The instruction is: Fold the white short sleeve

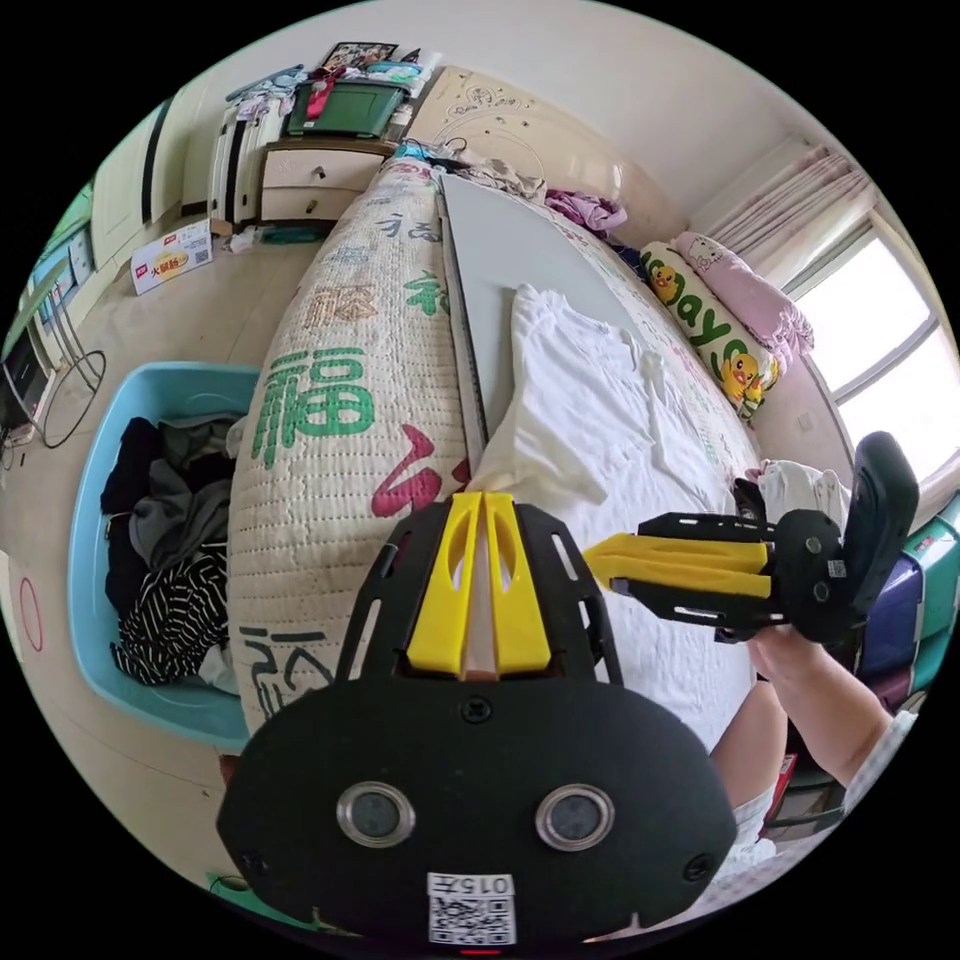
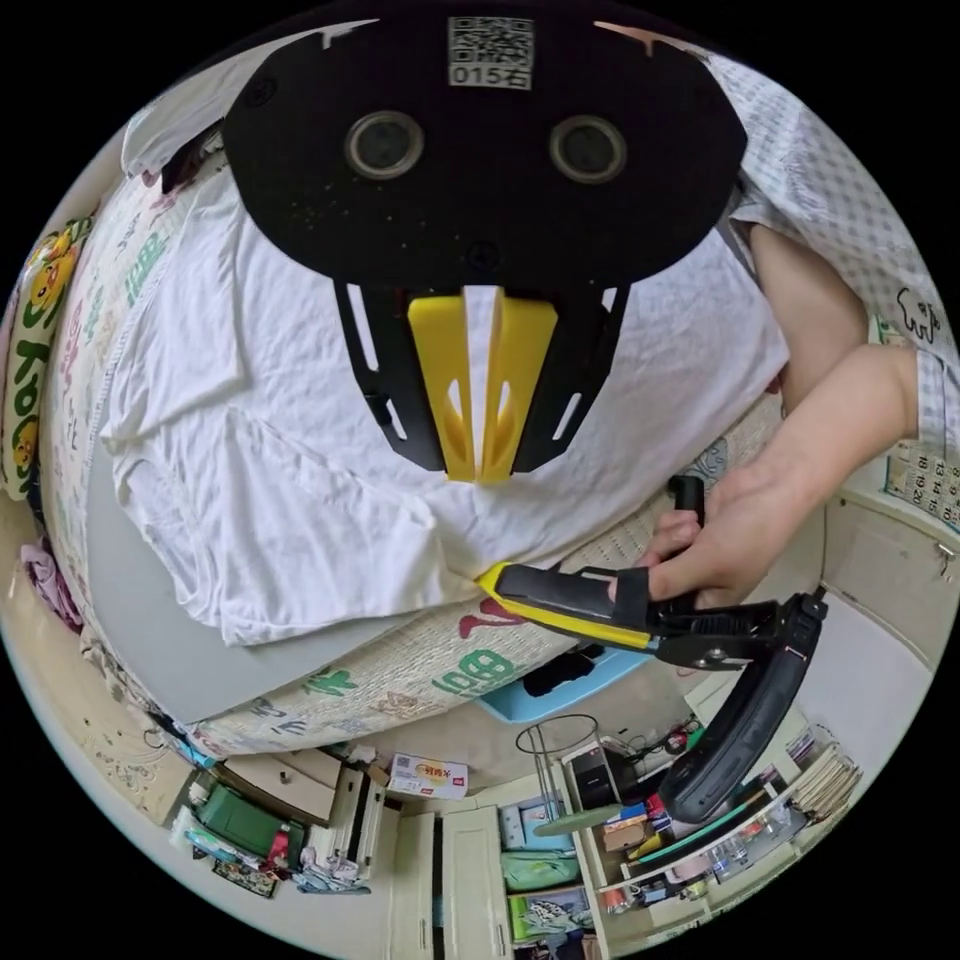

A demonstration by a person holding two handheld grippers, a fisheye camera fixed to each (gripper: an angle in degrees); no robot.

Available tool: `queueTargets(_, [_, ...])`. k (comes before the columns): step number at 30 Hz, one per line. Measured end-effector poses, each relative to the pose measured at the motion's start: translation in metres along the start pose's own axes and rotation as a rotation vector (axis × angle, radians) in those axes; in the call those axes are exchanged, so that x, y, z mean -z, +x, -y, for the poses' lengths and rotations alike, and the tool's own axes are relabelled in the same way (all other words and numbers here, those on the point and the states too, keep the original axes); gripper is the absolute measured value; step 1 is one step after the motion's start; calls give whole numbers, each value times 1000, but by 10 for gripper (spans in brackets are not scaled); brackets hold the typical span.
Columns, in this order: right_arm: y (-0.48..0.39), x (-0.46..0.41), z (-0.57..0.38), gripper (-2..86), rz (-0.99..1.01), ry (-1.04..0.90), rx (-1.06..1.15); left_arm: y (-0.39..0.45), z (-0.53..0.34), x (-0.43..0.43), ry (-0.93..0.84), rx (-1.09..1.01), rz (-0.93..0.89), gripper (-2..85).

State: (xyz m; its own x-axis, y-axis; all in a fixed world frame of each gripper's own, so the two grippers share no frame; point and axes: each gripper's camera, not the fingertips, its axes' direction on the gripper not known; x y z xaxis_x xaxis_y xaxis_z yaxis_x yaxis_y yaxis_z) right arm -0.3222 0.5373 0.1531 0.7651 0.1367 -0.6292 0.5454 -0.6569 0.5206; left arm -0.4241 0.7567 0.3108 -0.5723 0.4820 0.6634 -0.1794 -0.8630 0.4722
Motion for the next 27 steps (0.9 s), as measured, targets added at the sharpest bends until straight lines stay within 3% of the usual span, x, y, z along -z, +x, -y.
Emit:
queueTargets(4, [32, 31, -12, 22, 18, 96, -98, -12, -7, 19, 78, 30, 6, 3])
queueTargets(10, [114, 46, -24, 60, -218, 49, -310, 7, -11, 23, 134, -85, -125, 43])
queueTargets(14, [147, 50, -23, 56, -78, 71, -362, 14, -7, -4, 64, -111, -226, 63])
queueTargets(20, [177, 44, -23, 11, 47, 73, -426, 29, -8, -28, -3, -201, -166, 6])
queueTargets(27, [200, 69, -45, 13, 34, 148, -493, 28, -8, -31, -8, -200, -160, -4])
